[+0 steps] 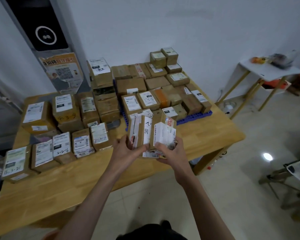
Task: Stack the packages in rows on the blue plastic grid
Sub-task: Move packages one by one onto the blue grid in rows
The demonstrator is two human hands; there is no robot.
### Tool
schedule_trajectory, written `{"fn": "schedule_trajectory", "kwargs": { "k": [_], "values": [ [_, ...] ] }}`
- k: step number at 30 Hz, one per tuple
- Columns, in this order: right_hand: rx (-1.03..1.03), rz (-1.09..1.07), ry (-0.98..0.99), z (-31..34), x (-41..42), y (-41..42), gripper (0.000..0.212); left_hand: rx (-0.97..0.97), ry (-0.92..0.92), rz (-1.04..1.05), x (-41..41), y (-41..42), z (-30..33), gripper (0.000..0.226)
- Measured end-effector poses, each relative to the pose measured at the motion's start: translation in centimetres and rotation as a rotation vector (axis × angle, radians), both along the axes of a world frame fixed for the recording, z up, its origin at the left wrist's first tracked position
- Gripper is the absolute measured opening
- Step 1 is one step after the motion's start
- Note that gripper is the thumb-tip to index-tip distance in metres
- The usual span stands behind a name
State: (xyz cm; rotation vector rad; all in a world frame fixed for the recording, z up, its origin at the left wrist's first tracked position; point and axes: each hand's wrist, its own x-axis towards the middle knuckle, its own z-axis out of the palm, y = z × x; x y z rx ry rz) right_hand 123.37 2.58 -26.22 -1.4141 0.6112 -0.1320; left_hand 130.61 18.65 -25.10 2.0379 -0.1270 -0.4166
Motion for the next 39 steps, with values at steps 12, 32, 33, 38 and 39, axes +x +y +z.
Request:
{"fn": "schedule_trajectory", "kwargs": {
  "k": [12, 32, 33, 38, 39],
  "values": [
    [-0.007, 0.065, 0.029, -1.9, -2.8, -9.5, 0.095, 0.117, -0.038, -0.051, -2.6, -8.4, -1.5, 0.083],
    [-0.102, -0.161, 0.163, -3.3, 2.8, -21.7, 0.104, -0.015, 0.087, -0.071, 6.6, -18.7, -5.0, 0.086],
    [-0.107, -0.168, 0.156, -3.2, 3.7, -22.5, 0.102, -0.021, 0.086, -0.077, 7.5, -19.4, -5.0, 0.085],
    [-0.102, -0.191, 0.134, -3.1, 8.1, -25.2, 0.091, -0.034, 0.165, -0.098, 11.9, -21.8, -5.2, 0.088],
    [-0.104, -0.197, 0.131, -3.2, 8.9, -25.5, 0.091, -0.045, 0.181, -0.097, 12.8, -22.2, -5.2, 0.088]
  ]
}}
